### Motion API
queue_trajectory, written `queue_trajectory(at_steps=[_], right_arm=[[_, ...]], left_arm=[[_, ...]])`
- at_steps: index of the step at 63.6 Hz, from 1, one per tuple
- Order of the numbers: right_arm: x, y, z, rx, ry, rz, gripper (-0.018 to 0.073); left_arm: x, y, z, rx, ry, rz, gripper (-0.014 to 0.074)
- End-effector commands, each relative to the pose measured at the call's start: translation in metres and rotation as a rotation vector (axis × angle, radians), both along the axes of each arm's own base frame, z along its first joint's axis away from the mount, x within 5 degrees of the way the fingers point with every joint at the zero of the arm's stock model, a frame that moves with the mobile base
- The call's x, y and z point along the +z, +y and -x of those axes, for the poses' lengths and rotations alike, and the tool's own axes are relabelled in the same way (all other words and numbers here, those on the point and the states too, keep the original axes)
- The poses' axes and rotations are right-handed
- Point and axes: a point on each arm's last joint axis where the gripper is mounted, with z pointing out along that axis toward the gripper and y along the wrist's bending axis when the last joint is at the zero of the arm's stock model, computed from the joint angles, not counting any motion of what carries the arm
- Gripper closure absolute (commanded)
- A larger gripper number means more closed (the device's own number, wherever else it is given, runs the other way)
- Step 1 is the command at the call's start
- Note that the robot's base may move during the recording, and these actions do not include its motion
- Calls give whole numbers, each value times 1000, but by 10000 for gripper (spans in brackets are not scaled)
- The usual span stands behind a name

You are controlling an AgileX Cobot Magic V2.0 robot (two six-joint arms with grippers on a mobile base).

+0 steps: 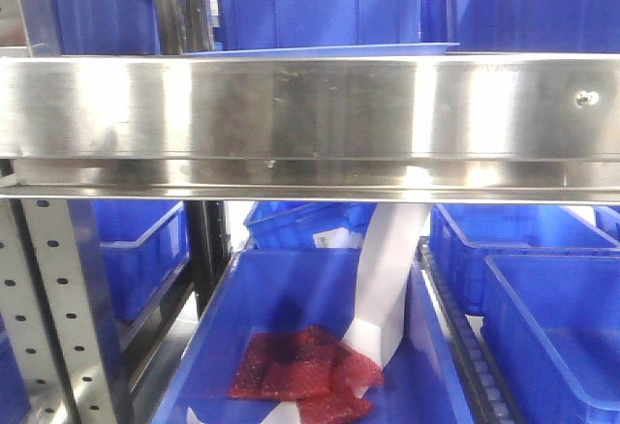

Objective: Grab blue tray and place on right shelf

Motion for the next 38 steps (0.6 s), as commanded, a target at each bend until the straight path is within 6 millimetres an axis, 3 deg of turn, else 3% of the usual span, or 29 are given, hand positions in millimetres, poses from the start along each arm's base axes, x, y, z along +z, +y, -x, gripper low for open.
queue_trajectory(at_steps=[1, 38], right_arm=[[17, 1, 2, 17, -109, -10, 504], [17, 1, 2, 17, -109, -10, 504]], left_arm=[[0, 1, 0, 16, -79, 7, 645], [-3, 1, 0, 14, -61, 7, 645]])
